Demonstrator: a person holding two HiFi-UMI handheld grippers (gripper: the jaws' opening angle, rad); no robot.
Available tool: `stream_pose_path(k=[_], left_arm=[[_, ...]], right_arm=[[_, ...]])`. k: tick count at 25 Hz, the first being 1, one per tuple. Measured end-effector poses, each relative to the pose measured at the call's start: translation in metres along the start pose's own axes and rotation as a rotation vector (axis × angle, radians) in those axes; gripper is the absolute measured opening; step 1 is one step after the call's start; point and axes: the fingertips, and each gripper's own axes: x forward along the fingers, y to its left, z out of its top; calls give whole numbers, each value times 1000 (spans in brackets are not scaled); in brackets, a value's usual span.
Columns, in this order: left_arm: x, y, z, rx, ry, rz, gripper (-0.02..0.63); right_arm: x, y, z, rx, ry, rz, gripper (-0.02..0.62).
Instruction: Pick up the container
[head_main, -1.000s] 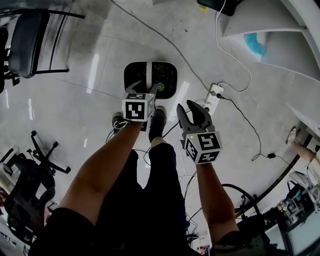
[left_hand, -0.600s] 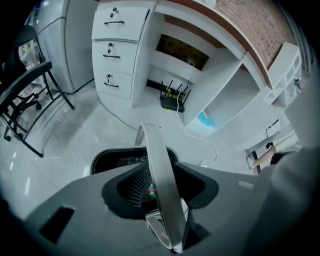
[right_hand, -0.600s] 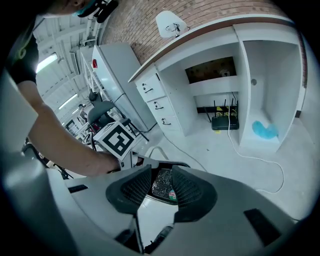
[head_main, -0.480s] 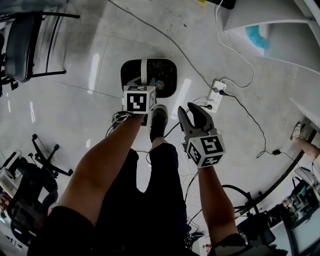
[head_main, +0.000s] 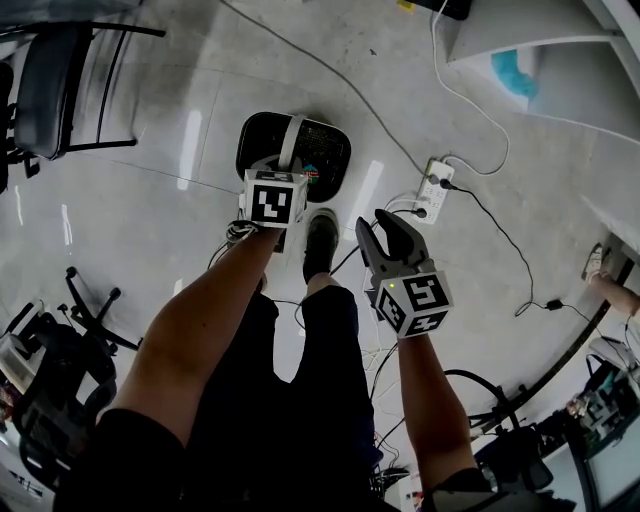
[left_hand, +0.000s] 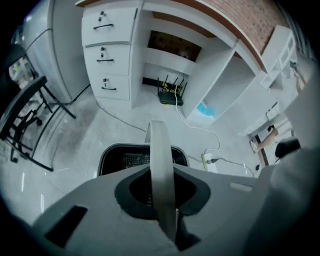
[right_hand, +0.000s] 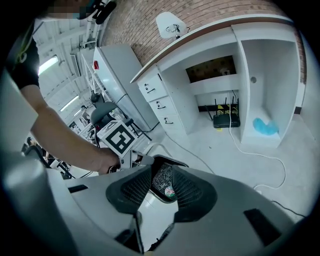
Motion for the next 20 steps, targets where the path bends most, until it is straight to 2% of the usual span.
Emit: stream_pose_path(k=[3,5,16,20], left_arm=[[-16,-5,-1,125,-1,-8,40],[-28,-7,-3,165,-2,-22,40],[-149,-8,16,228,-47,-56,40],[-200,-6,15,251,-51,-59,40]], right_arm=[[-6,5,5,13,-11,5,112],[-10,9,8,8,-10,3,112],[-50,64,57,-62,-18,46,112],[-71,91,89,-153,-25,71,112]])
